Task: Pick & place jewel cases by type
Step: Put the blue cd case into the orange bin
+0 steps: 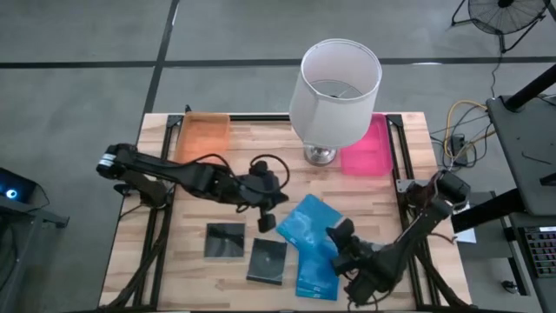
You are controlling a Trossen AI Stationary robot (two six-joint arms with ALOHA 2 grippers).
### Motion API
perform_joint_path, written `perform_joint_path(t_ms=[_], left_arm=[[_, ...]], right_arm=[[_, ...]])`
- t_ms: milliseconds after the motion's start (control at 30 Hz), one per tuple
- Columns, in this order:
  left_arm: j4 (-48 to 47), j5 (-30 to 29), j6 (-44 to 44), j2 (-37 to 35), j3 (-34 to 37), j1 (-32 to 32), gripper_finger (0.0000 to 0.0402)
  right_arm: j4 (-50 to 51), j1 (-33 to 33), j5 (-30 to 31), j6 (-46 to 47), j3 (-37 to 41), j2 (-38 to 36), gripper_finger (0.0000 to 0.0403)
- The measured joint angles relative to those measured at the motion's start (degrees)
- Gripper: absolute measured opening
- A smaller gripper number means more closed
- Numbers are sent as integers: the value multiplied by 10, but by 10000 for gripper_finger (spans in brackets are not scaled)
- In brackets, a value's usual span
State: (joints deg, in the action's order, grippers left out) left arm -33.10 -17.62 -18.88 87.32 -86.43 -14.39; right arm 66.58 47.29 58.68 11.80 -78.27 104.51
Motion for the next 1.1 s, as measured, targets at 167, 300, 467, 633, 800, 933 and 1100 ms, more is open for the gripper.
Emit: perform_joint_path(t_ms=[167, 300, 467, 633, 800, 933, 1100], left_arm=[[16, -5, -14, -48, 57, -1, 0], [32, -5, -25, -89, 101, -1, 0], [36, -6, -25, -136, 136, -1, 0], [35, -22, -18, -171, 161, -1, 0], [31, -29, -5, -187, 165, 1, 0], [30, -40, 1, -198, 165, 0, 0], [24, -70, 9, -220, 165, 2, 0]], right_arm=[[1, -29, -2, -15, -14, -20, 29], [1, -50, -18, -33, -39, -22, 29], [3, -71, -35, -30, -67, -22, 29], [6, -81, -37, -29, -92, -22, 29], [6, -97, -37, -28, -111, -22, 29], [-12, -115, -38, -46, -123, -22, 29], [-103, -142, -67, -148, -121, -20, 29]])
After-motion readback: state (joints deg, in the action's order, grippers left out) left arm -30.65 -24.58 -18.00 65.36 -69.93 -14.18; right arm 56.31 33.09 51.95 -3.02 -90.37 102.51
